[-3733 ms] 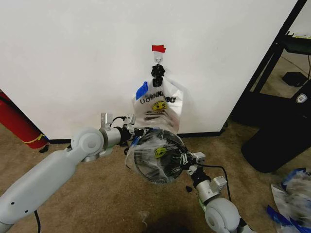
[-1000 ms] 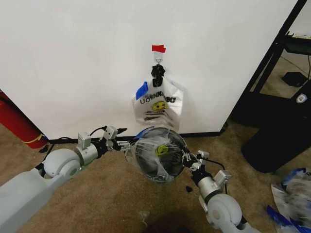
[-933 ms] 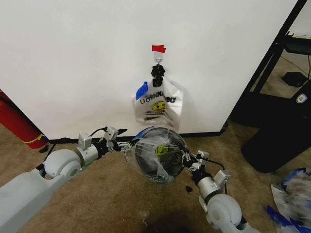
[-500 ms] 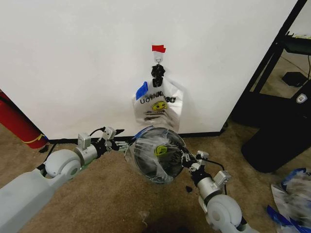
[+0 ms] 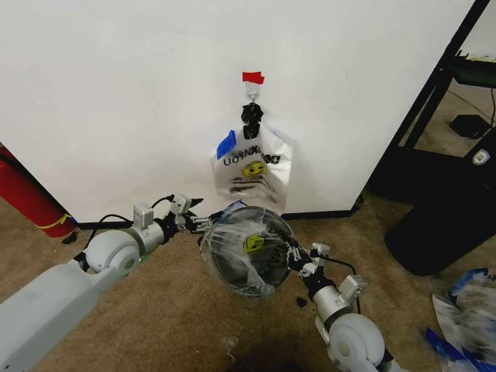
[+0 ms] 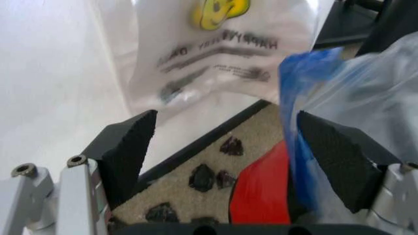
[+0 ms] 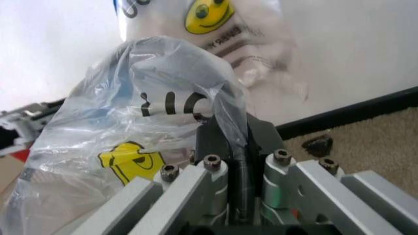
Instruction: Pick up the garbage bag from the wall and place it over the trash bin.
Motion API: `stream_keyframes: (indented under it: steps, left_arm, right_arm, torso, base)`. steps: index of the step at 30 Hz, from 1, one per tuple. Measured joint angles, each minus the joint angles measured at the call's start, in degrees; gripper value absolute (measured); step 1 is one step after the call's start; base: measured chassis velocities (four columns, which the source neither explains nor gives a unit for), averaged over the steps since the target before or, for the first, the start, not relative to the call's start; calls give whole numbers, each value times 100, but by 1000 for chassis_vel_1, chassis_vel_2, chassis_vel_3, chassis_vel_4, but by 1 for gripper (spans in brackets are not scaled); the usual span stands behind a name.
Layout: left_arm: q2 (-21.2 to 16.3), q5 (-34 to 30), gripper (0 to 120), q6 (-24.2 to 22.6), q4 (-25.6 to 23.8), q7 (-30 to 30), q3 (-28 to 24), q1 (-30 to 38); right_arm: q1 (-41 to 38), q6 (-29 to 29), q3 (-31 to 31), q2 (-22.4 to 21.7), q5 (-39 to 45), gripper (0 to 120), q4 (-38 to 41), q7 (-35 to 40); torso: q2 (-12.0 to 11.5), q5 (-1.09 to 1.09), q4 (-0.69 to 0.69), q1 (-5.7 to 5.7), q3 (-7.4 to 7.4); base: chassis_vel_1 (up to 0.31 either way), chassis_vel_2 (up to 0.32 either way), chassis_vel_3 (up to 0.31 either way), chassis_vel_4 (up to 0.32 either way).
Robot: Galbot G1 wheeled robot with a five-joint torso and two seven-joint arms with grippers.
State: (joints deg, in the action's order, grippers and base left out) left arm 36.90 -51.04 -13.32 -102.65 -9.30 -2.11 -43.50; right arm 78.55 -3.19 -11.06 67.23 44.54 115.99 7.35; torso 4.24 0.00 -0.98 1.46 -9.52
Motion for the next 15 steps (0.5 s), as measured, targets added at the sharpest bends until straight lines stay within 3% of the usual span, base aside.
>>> stream_keyframes:
  steps: [15]
  left_arm:
    - [166,-19,87,-13,478,-6,-328,296]
  right_arm:
    - [0,-19,26,-55,16,1,66,-27]
  torso:
    - [0,-1,0,0,0]
  base:
    - [0,0,0,0]
